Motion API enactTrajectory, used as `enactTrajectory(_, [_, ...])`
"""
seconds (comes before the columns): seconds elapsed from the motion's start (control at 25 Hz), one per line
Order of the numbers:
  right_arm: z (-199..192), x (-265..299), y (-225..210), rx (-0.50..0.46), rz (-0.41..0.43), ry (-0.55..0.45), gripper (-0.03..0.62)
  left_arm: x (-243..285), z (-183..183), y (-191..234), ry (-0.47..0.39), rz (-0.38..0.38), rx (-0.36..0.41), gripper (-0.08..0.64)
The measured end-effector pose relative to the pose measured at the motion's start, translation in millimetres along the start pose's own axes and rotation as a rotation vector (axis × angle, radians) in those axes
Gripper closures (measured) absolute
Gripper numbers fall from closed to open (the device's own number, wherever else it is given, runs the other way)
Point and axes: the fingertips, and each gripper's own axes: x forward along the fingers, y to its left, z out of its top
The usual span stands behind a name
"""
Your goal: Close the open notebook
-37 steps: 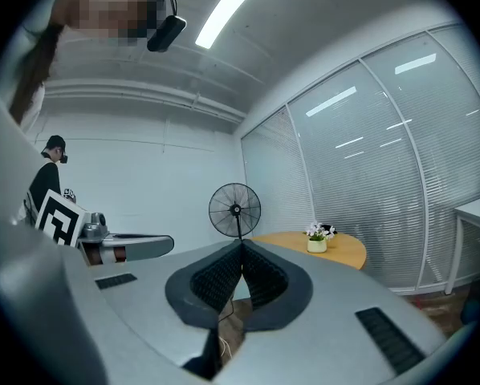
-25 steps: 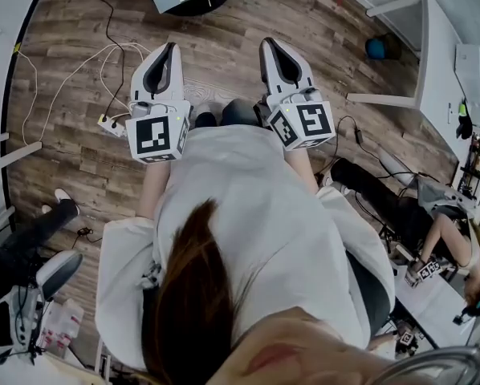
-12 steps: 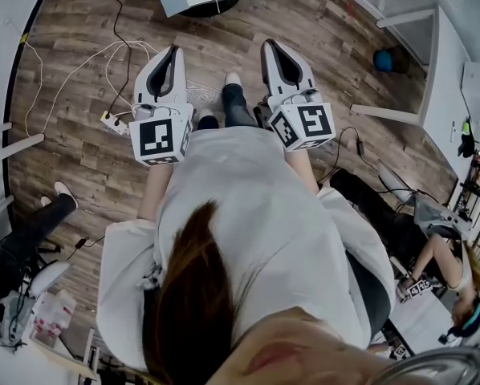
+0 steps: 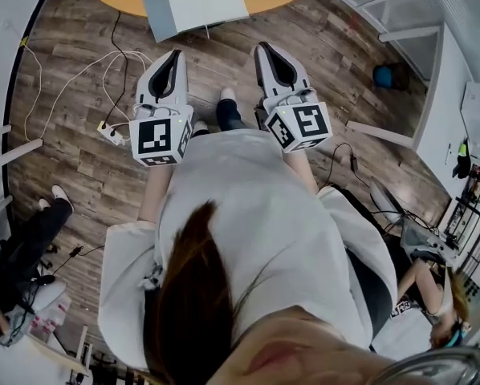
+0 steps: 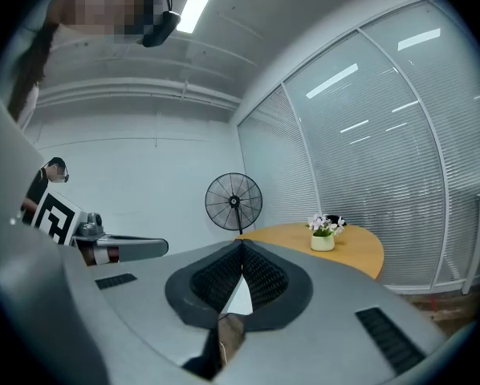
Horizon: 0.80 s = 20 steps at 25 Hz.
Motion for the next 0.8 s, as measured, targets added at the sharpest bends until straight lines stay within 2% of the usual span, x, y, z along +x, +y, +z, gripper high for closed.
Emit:
enactTrajectory(0.32, [22.8, 42.3, -60.4, -0.025, 0.051, -0.011, 0.589, 65.6, 21.8, 0.7, -0.054, 0.065, 0.012, 0.541])
enactTrajectory(0.6, [24.6, 62.5, -86.0, -0.033, 0.111, 0.005, 0.589, 95.4, 24.6, -4.0, -0.077, 0.119, 0.006, 0.541])
enactTrajectory(0.8, [22.5, 71.6, -98.9, -0.024, 0.113, 0.015, 0.589, 109.3, 21.0, -4.7, -0.062, 0.127, 0.007, 0.541])
